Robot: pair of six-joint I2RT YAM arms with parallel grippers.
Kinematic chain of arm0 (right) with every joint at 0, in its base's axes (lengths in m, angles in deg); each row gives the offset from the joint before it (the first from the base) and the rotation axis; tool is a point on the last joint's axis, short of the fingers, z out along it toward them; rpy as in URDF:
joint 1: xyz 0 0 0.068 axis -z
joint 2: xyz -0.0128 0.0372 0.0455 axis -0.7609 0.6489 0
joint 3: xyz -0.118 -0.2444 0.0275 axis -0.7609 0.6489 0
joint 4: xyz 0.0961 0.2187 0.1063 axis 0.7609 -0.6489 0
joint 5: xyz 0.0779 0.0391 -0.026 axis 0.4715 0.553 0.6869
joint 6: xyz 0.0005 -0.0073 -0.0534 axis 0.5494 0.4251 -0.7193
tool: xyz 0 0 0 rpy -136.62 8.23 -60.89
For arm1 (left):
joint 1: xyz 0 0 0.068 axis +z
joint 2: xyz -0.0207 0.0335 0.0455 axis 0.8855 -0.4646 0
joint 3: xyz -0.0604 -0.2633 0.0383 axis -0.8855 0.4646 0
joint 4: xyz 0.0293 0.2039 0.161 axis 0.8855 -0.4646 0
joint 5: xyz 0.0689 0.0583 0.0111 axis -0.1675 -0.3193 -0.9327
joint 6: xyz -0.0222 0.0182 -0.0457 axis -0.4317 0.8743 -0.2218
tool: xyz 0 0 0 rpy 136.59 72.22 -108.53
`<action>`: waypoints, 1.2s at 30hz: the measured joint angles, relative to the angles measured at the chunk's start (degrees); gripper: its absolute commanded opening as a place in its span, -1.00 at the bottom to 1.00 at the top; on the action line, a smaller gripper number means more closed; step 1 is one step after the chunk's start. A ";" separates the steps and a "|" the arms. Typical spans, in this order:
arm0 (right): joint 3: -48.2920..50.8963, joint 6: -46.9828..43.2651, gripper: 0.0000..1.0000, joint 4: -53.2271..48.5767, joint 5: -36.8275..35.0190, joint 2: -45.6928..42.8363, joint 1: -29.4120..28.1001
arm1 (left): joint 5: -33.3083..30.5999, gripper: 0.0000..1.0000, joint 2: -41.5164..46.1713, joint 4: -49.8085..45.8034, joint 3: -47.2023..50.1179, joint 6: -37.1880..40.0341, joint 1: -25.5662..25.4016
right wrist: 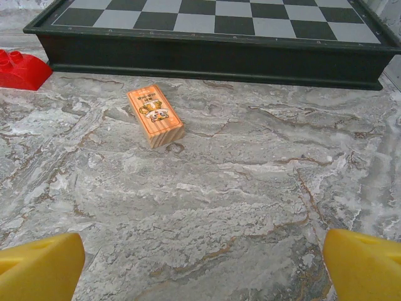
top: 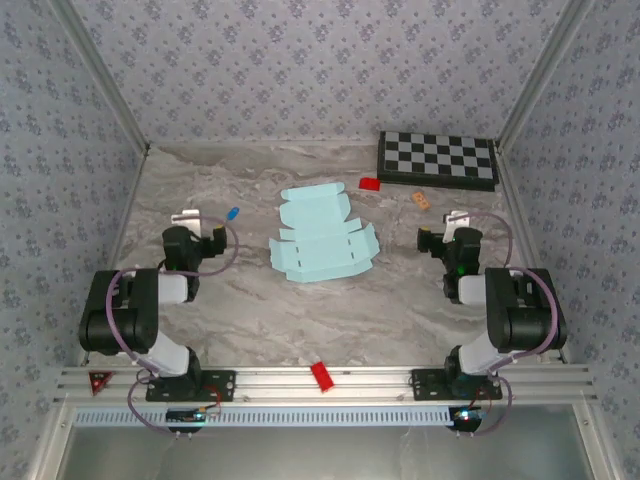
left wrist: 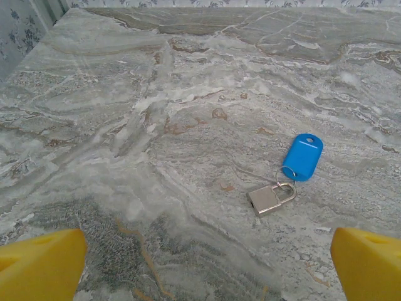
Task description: Fold the paper box
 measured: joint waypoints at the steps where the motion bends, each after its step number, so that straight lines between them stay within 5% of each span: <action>1: 0.00 0.00 0.99 0.02 -0.02 0.00 0.00 | 0.00 0.99 0.00 0.00 0.00 0.00 0.00; 28: 0.02 0.02 0.99 -0.26 -0.39 -0.52 -0.02 | 0.00 0.99 0.07 -0.24 -0.02 0.00 0.00; 36: -7.93 4.00 0.99 -21.16 -1.70 -14.93 -0.61 | -1.64 1.00 11.96 -18.88 -6.99 -2.80 -0.72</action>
